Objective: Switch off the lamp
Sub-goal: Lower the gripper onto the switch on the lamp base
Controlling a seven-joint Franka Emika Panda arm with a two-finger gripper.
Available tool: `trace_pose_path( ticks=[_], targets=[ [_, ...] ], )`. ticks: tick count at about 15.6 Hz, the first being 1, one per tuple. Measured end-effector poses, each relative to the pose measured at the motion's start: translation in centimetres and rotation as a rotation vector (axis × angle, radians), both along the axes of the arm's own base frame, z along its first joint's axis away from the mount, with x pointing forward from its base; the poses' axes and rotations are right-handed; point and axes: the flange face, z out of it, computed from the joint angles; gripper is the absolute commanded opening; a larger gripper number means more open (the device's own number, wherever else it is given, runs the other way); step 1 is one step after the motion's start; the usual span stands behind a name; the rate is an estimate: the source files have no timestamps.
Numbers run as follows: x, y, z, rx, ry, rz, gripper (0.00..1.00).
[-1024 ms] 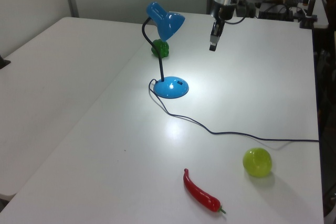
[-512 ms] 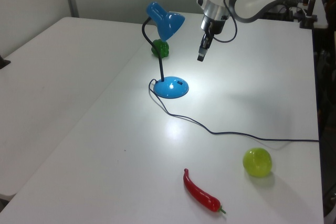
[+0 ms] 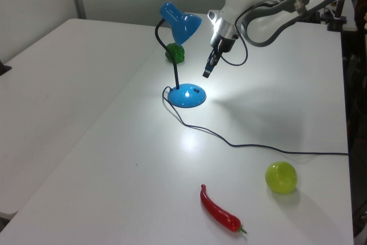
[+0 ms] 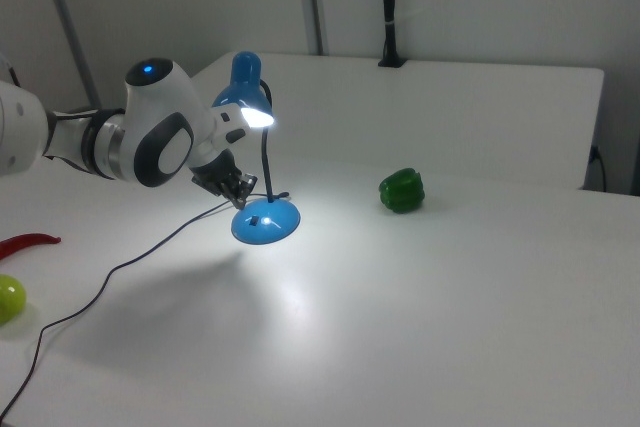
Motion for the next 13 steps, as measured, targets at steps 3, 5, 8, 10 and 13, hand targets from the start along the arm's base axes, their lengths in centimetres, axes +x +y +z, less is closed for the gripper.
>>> trace_pose_path(
  ticks=[3, 5, 8, 10, 13],
  targets=[
    [0.5, 0.4, -1.4, 0.000, -0.030, 0.003, 0.00],
    [0.7, 0.5, -2.2, -0.001, -0.040, 0.004, 0.00],
    [0.8, 0.5, -3.2, -0.004, -0.031, 0.005, 0.00],
    [0.9, 0.6, -3.4, -0.003, -0.046, 0.005, 0.00],
    [1.2, 0.7, -4.3, -0.004, -0.065, 0.006, 0.00]
  ],
)
